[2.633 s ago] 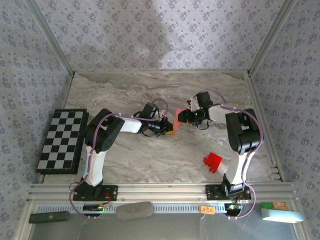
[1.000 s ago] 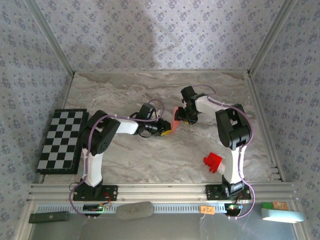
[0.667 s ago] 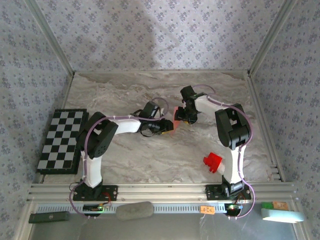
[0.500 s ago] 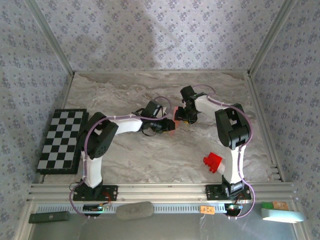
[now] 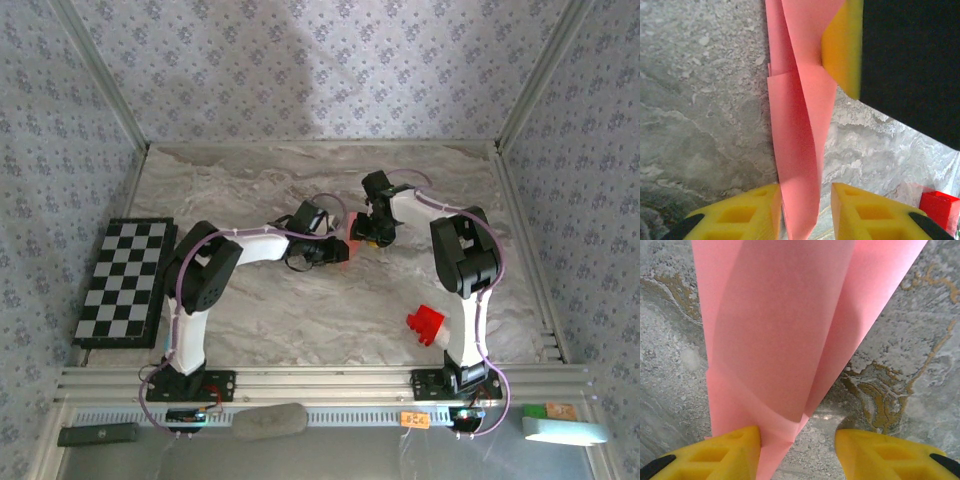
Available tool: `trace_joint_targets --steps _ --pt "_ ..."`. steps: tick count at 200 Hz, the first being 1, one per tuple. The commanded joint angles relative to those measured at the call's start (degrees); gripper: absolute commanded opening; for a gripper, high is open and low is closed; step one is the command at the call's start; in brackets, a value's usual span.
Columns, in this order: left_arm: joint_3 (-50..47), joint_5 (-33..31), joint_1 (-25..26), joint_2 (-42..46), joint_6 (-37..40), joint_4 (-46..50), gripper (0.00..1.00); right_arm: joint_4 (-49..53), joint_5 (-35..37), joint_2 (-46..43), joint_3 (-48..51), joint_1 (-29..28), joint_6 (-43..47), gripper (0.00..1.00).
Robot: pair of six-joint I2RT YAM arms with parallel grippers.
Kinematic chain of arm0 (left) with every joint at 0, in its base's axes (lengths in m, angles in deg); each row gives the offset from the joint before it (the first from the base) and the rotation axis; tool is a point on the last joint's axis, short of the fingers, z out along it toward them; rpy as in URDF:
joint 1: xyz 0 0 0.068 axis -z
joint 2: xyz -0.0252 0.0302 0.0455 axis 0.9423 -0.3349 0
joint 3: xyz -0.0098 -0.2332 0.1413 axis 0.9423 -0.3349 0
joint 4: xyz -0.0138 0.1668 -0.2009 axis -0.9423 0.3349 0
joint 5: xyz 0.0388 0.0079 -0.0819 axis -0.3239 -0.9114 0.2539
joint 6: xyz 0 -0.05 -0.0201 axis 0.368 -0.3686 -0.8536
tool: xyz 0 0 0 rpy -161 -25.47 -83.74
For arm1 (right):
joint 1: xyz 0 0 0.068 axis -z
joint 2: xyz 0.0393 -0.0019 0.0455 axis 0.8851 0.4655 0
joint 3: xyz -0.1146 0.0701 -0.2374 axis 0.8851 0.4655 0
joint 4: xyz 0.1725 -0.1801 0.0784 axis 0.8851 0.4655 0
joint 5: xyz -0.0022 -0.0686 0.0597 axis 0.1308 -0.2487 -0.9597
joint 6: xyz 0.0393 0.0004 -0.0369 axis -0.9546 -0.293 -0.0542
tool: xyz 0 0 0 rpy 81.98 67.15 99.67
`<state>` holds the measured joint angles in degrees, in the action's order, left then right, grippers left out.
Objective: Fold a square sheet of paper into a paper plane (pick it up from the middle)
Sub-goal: Fold the wing for the fifth time at the center of the table.
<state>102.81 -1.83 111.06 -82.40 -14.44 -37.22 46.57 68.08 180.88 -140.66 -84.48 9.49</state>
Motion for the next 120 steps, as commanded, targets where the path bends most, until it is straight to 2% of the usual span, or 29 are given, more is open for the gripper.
trace_joint_targets --steps 1,35,70,120 --pt "-0.48 -0.80 0.24 2.19 1.19 -0.63 0.29 -1.59 1.15 6.65 1.73 0.11 -1.04 0.49" --pt "-3.87 0.02 0.24 6.19 -0.76 -6.42 0.19 -1.30 0.84 6.75 1.43 0.13 -1.13 0.50" --pt "-4.06 5.46 0.31 3.70 -4.13 -11.64 0.10 -1.23 0.61 6.94 1.23 0.12 -1.31 0.49" --pt "-0.63 7.36 0.77 0.08 -3.47 -8.15 0.07 -1.04 0.36 7.07 1.42 0.13 -1.40 0.49"
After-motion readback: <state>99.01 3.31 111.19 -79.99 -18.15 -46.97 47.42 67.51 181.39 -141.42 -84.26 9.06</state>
